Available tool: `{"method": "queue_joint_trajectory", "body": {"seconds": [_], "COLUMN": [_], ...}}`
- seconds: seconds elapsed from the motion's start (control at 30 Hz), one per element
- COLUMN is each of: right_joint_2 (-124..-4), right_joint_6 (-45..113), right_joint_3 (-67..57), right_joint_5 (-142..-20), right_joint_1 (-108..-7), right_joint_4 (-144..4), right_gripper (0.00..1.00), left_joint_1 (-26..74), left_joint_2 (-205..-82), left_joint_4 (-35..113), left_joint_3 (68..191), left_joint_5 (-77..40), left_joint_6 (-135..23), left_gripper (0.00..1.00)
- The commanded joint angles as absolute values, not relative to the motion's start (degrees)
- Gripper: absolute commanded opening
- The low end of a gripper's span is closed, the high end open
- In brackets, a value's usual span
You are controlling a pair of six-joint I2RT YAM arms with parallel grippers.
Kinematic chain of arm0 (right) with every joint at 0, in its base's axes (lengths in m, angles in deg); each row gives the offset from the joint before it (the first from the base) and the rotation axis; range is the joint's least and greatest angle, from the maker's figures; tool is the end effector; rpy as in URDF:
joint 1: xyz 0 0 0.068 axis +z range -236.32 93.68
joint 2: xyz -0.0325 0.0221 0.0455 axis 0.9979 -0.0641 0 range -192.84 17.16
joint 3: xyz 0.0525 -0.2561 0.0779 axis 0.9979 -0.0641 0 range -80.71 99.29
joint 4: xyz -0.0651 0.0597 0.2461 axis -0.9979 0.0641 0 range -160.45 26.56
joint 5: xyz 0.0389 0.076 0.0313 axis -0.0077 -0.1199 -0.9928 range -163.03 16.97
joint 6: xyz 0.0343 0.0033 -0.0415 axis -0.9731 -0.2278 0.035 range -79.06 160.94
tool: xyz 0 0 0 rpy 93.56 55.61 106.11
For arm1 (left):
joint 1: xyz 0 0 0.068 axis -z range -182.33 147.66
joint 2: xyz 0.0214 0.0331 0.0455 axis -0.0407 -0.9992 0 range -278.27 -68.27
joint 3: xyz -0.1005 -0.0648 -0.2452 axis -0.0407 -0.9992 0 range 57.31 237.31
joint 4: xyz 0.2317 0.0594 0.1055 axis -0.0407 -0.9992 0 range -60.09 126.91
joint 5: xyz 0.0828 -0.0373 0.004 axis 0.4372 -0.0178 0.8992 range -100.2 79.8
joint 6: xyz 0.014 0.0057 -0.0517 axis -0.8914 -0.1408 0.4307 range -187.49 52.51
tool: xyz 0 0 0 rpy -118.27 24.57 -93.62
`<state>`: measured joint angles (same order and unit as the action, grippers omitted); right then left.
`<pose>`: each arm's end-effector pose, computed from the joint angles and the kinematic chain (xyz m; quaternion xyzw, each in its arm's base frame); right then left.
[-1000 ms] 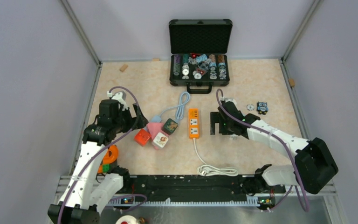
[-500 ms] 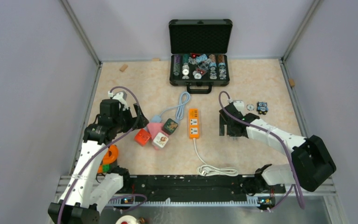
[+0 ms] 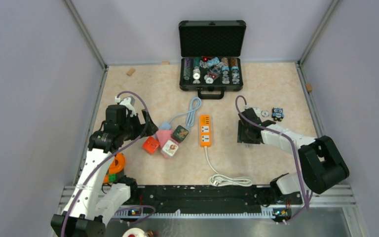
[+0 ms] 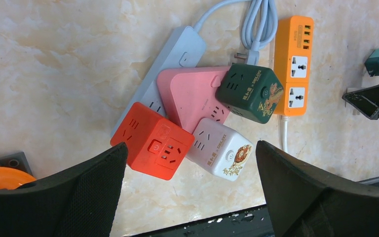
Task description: Insert the plug
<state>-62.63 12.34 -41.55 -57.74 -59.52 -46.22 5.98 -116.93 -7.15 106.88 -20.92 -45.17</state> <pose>0.2222 0.1017 0.1612 0.0441 0.9668 -0.0148 0.2514 0.1664 -0.0310 0.3011 -0.0745 0.9113 -0.1872 0.3591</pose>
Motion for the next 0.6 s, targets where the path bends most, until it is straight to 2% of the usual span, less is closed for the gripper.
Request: {"method": "queue_joint_trajectory", "body": {"seconds": [0.0,0.27,0.47,0.57], "right_joint_2": [-64.13,-61.81,-57.79,-56.81], "right_joint_6": [14.07,15.71,18.44,19.71], "right_joint_3": [-41.27,-40.78,-41.02,-40.00], "right_joint_5": [-59.00,-61.71,-71.33,-72.53], "right_joint_1": [-59.94,-59.96,-59.30,-56.26], "right_joint_4": [-48.57,-47.60,-49.50,-49.67], "right_gripper": [0.48,0.17,0.02,0.00], "left_joint_1": [6.11,6.10,6.10,6.10], "left_joint_2": [-117.15,-117.10,-118.71,-119.47], "left_joint_4": [-5.19,-5.20,-5.09,-5.03], "left_joint_3": [106.73,106.76,107.51,107.67], "left_joint_5": [-21.54,-21.64,-24.56,-26.25], "left_joint_6": [-45.96,-46.08,-47.25,-47.34], "left_gripper": [0.99,0.99,0.99,0.99]}}
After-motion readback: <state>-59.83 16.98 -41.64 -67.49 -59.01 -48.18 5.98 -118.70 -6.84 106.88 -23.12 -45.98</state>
